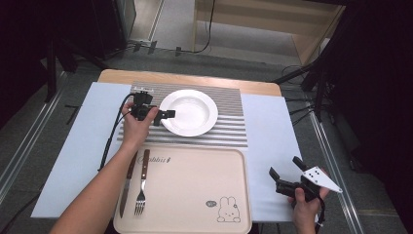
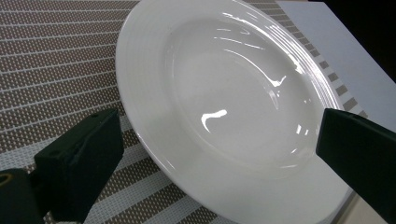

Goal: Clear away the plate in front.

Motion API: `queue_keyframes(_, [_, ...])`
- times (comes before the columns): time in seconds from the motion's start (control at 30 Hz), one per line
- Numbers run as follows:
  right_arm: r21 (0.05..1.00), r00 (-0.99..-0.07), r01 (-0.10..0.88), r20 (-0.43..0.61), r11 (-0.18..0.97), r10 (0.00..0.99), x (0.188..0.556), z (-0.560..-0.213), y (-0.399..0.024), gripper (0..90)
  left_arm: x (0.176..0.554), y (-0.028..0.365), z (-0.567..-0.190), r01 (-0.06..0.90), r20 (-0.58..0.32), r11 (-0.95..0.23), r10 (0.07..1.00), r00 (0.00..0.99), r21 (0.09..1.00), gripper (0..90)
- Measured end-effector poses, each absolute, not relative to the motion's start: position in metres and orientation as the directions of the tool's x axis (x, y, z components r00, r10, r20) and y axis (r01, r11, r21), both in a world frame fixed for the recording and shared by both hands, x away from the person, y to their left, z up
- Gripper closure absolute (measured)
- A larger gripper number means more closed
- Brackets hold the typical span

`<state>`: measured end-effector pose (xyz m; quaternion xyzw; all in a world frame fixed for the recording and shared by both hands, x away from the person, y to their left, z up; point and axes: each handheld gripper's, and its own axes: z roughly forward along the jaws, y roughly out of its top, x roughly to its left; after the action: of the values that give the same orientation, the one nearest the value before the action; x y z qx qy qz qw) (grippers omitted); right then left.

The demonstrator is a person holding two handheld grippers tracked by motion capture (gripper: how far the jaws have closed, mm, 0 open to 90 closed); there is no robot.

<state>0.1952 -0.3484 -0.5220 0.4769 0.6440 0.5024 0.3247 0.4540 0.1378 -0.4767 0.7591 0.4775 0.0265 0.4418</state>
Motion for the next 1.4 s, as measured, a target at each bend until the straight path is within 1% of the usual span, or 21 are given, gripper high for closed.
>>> queue_keyframes(0.37, [0.956,-0.335,0.29,0.062,0.04,0.94,0.196,-0.522,-0.349,0.0,0.463,0.131,-0.489,0.744,-0.43,-0.127,0.747,0.507,0.656,0.0])
queue_keyframes(0.43, [0.956,-0.335,0.29,0.062,0.04,0.94,0.196,-0.522,-0.349,0.0,0.464,0.13,-0.49,0.751,-0.436,-0.121,0.75,0.498,0.649,3.0])
queue_keyframes(0.5, [0.956,-0.335,0.292,0.064,0.039,0.94,0.196,-0.522,-0.349,0.0,0.466,0.128,-0.493,0.761,-0.457,-0.113,0.741,0.493,0.638,3.2])
queue_keyframes(0.57, [0.956,-0.336,0.292,0.063,0.04,0.94,0.196,-0.522,-0.349,0.0,0.468,0.127,-0.495,0.775,-0.473,-0.109,0.736,0.484,0.623,6.3])
queue_keyframes(0.73, [0.955,-0.336,0.292,0.061,0.042,0.94,0.196,-0.522,-0.349,0.0,0.473,0.124,-0.495,0.799,-0.491,-0.103,0.741,0.459,0.592,8.9])
queue_keyframes(0.83, [0.955,-0.336,0.292,0.061,0.042,0.94,0.196,-0.522,-0.349,0.0,0.476,0.127,-0.497,0.809,-0.509,-0.08,0.74,0.44,0.583,15.0])
queue_keyframes(0.87, [0.955,-0.336,0.292,0.061,0.042,0.94,0.197,-0.522,-0.349,0.0,0.477,0.128,-0.497,0.813,-0.512,-0.071,0.744,0.429,0.578,17.7])
queue_keyframes(0.93, [0.955,-0.336,0.293,0.061,0.043,0.94,0.197,-0.522,-0.349,0.0,0.478,0.13,-0.499,0.827,-0.537,-0.041,0.743,0.4,0.56,26.0])
queue_keyframes(1.0, [0.954,-0.336,0.295,0.059,0.045,0.94,0.197,-0.522,-0.349,0.0,0.48,0.132,-0.5,0.839,-0.56,-0.021,0.736,0.38,0.543,30.4])
queue_keyframes(1.1, [0.954,-0.335,0.296,0.06,0.045,0.94,0.197,-0.522,-0.349,0.0,0.481,0.132,-0.503,0.851,-0.567,-0.015,0.74,0.363,0.525,37.7])
queue_keyframes(1.17, [0.954,-0.335,0.297,0.059,0.046,0.94,0.197,-0.522,-0.349,0.0,0.481,0.131,-0.503,0.851,-0.559,-0.017,0.747,0.36,0.525,39.9])
queue_keyframes(1.2, [0.954,-0.335,0.297,0.057,0.048,0.94,0.197,-0.522,-0.349,0.0,0.481,0.131,-0.503,0.851,-0.555,-0.012,0.753,0.352,0.524,42.5])
queue_keyframes(1.27, [0.953,-0.333,0.3,0.06,0.045,0.941,0.197,-0.523,-0.348,0.0,0.481,0.131,-0.503,0.853,-0.537,-0.012,0.772,0.34,0.522,50.6])
queue_keyframes(1.33, [0.953,-0.334,0.3,0.058,0.048,0.941,0.198,-0.523,-0.348,0.0,0.481,0.131,-0.502,0.85,-0.506,-0.03,0.792,0.34,0.525,56.4])
queue_keyframes(1.37, [0.953,-0.333,0.3,0.056,0.049,0.941,0.198,-0.523,-0.348,0.0,0.481,0.131,-0.502,0.849,-0.505,-0.036,0.79,0.347,0.528,61.9])
queue_keyframes(1.4, [0.953,-0.333,0.301,0.057,0.049,0.941,0.198,-0.523,-0.348,0.0,0.481,0.132,-0.503,0.853,-0.529,-0.037,0.77,0.357,0.521,62.4])
